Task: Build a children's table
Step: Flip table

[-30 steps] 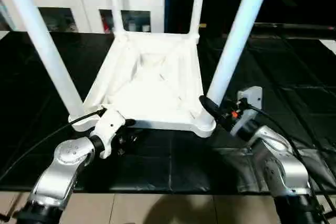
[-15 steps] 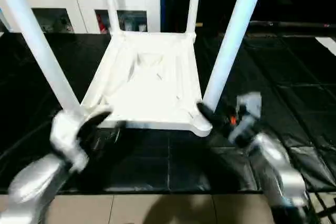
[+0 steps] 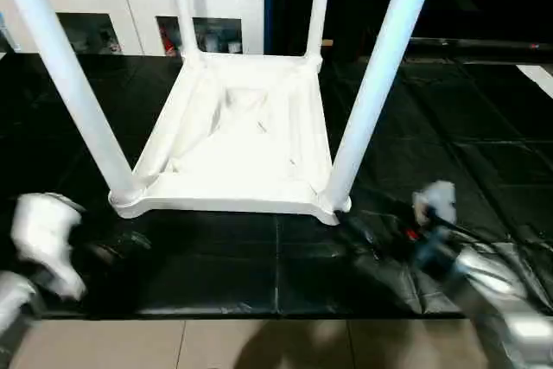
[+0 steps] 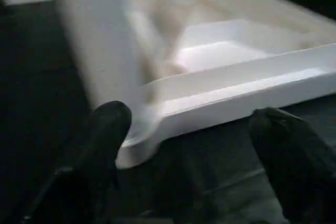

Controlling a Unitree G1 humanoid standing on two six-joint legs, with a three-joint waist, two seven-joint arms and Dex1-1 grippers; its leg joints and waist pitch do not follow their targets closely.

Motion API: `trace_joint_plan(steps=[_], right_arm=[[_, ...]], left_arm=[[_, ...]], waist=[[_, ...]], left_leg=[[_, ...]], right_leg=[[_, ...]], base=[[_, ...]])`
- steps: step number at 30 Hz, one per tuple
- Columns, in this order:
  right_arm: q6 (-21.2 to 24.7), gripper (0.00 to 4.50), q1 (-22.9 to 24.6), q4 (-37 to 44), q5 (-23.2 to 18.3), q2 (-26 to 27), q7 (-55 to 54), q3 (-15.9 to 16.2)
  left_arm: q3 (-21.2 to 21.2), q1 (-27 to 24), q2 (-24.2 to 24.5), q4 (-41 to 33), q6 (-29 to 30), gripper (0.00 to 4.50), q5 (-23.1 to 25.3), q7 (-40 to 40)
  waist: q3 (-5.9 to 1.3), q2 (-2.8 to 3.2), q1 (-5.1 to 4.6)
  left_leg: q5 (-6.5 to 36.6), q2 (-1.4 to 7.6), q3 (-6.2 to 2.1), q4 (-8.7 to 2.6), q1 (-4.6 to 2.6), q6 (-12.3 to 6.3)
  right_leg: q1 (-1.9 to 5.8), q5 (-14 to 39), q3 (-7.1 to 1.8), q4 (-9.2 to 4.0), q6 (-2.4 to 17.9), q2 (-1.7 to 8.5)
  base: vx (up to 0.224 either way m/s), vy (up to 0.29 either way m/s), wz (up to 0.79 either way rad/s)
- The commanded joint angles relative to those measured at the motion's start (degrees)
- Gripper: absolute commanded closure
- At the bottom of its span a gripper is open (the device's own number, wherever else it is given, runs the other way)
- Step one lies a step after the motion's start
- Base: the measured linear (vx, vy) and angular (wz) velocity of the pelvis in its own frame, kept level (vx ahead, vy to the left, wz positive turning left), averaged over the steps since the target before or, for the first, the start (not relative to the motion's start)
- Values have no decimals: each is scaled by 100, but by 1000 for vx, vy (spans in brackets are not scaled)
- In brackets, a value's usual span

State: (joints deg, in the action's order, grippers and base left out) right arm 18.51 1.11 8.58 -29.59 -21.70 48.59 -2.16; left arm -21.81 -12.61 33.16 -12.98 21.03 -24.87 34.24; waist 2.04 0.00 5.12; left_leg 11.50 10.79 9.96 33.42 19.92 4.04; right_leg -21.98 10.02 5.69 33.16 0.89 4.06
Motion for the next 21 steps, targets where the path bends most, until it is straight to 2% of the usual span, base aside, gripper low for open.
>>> trace_joint_plan(steps=[1, 3, 5, 8, 10, 11, 15, 16, 17, 21], right_arm=[[190, 0, 11, 144, -167, -94, 229, -10], [223, 0, -55, 132, -164, -79, 305, 152], [214, 0, -139, 98, -123, 6, 282, 279], [134, 0, -389, -116, 112, 269, 18, 464], [-197, 0, -722, -643, 603, 591, -446, 661], [-271, 0, -791, -757, 698, 664, -543, 692], [-435, 0, -1093, -1053, 682, 1050, -729, 702], [-539, 0, -1194, -1203, 781, 1122, -909, 672], [-590, 0, -1286, -1352, 879, 1172, -1105, 628], [-848, 0, -1541, -1868, 1159, 1256, -1670, 400]], left_arm=[[-29, 102, 69, 92, 84, 30, 136, -190], [8, 264, 27, 210, 81, 30, 248, -398], [56, 408, -35, 287, 45, 30, 400, -570], [168, 750, -158, 458, 103, 30, 622, -902], [263, 1189, -313, 772, 211, 30, 867, -1481], [278, 1270, -350, 834, 210, 30, 899, -1581], [324, 1510, -515, 1023, -8, 30, 1024, -1800], [333, 1577, -583, 1052, -60, 30, 942, -1727], [363, 1639, -626, 1075, -100, 30, 896, -1636], [493, 1860, -736, 1188, 26, 30, 773, -1490]], waist=[[-197, 75, 8], [-200, 92, 13], [-204, 70, 10], [-223, 84, 9], [-230, 95, 4], [-236, 95, -18], [-267, 96, 6], [-283, 66, 9], [-282, 77, 13], [-282, 73, 24]], left_leg=[[1727, 261, -134, -481, -13, -244], [1781, 264, -138, -480, -30, -216], [1811, 258, -139, -476, -36, -174], [1735, 268, -148, -474, -41, -98], [1710, 261, -146, -470, -44, -36], [1735, 247, -144, -463, -49, 30], [1576, 266, -156, -459, -23, 4], [1408, 273, -149, -452, -19, -13], [1325, 273, -139, -450, -15, -8], [1338, 257, -119, -443, -44, 78]], right_leg=[[162, 2322, -331, -463, 440, 395], [151, 2320, -328, -467, 480, 401], [151, 2338, -322, -471, 494, 409], [151, 2177, -328, -441, 580, 420], [151, 2050, -327, -419, 616, 413], [146, 2032, -319, -411, 649, 418], [193, 1695, -334, -372, 714, 435], [196, 1422, -339, -336, 787, 429], [191, 1259, -341, -316, 866, 427], [180, 1265, -347, -299, 937, 435]], base=[[0, 0, 0], [0, 0, 0], [0, 0, 0], [0, 0, 0], [0, 0, 0], [0, 0, 0], [0, 0, 0], [0, 0, 0], [0, 0, 0], [0, 0, 0]])
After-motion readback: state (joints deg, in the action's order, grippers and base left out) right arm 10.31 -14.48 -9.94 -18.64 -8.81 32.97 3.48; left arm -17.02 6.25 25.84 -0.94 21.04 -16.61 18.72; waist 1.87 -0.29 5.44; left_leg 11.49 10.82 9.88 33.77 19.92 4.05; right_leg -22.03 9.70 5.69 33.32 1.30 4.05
